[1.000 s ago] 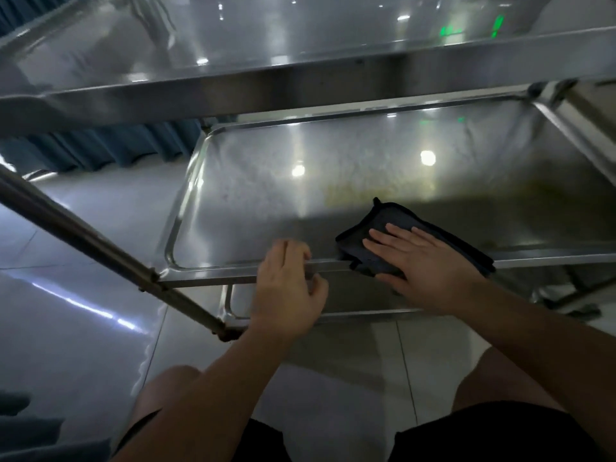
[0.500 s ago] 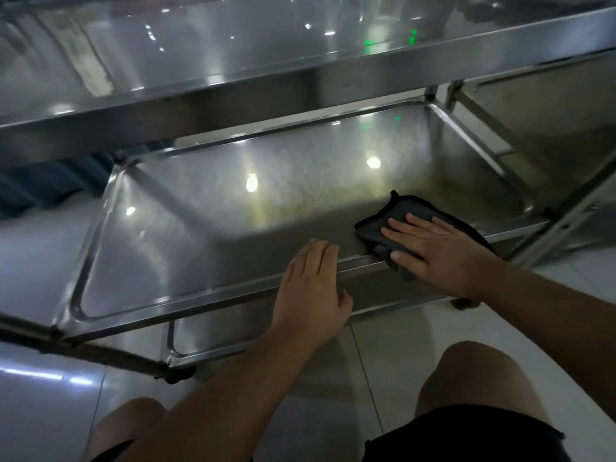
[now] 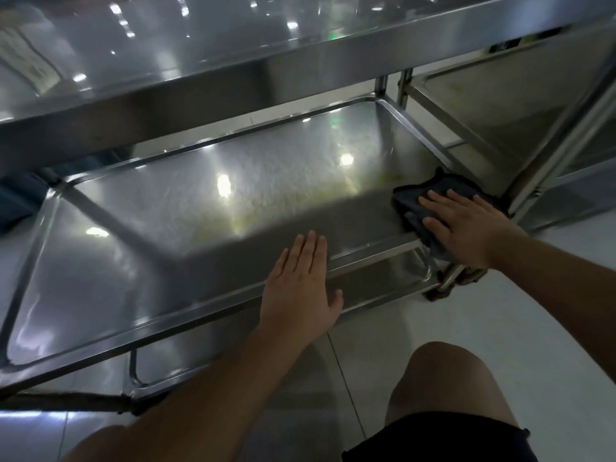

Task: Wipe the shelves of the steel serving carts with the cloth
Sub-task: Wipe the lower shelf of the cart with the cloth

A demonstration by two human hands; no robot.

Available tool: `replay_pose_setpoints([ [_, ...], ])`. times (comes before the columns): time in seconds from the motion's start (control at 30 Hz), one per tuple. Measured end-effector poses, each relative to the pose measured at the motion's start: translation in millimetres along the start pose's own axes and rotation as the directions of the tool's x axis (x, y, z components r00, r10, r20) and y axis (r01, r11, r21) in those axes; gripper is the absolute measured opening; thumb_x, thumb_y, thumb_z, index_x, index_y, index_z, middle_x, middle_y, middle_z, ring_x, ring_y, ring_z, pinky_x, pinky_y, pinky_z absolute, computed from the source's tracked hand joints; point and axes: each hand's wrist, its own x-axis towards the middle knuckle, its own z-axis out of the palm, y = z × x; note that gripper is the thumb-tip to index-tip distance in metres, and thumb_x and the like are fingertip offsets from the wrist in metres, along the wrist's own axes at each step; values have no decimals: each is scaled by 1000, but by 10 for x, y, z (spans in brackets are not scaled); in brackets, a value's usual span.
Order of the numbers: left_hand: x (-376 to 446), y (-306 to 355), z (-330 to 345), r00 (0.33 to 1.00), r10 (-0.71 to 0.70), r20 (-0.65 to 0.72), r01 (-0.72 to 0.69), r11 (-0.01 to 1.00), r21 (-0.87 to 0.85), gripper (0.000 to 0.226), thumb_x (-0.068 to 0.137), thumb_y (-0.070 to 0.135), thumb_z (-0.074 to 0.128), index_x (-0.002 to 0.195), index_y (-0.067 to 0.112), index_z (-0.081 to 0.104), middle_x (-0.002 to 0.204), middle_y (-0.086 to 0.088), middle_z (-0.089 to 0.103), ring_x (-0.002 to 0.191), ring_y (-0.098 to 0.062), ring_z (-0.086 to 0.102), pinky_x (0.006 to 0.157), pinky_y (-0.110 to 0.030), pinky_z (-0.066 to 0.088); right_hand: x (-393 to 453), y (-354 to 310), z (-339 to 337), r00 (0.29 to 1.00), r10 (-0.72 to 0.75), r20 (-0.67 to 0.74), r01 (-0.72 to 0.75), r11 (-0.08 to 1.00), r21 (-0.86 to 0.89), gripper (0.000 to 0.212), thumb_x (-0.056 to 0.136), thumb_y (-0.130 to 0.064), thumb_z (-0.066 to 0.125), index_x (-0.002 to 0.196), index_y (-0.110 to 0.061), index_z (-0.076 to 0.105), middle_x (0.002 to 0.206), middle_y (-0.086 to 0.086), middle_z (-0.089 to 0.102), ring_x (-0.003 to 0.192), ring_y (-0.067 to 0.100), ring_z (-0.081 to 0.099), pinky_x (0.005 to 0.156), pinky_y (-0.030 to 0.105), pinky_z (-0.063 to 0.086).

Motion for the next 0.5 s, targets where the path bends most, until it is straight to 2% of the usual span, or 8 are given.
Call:
replay_pose_setpoints([
  [0.1,1,-17,12,1000,12,-6,-12,1000,9,93,99,61,38,168,15,-5,177,-6,-7,163,-20,-7,131,-38,-3,112,95,-3,997,67,37,-67,998,-14,76,93,-67,-1,164,-38,2,171,-16,-1,159,16,1,127,44,5],
  [0.2,-2,-35,25,1000,22,1,-22,1000,15,97,98,62,40,168,15,-5,177,-6,-7,163,-20,-7,130,-37,-4,373,54,-11,987,154,55,-153,988,-11,70,101,-61,4,165,-31,2,173,-8,-3,159,24,1,126,48,6],
  [0.33,4,-41,43,1000,20,2,-20,999,32,98,96,64,40,168,15,-5,177,-6,-7,162,-20,-8,128,-36,-6,815,-153,-88,985,172,26,-174,982,71,66,105,-56,13,165,-29,7,173,-6,-1,159,26,-1,127,50,2],
  [0.4,12,-27,60,1000,11,4,-11,999,35,99,95,65,39,168,15,-3,177,-5,-6,162,-19,-7,127,-36,-8,954,-418,-136,996,88,3,-88,993,83,64,107,-53,19,165,-28,11,173,-5,2,159,26,0,127,49,3],
  [0.5,13,-21,66,1000,-9,3,9,997,73,101,92,66,44,169,13,7,177,-7,3,163,-21,2,126,-36,-6,850,-939,-44,976,-217,-21,218,975,53,64,106,-56,25,164,-29,17,172,-7,6,159,22,4,125,45,7],
])
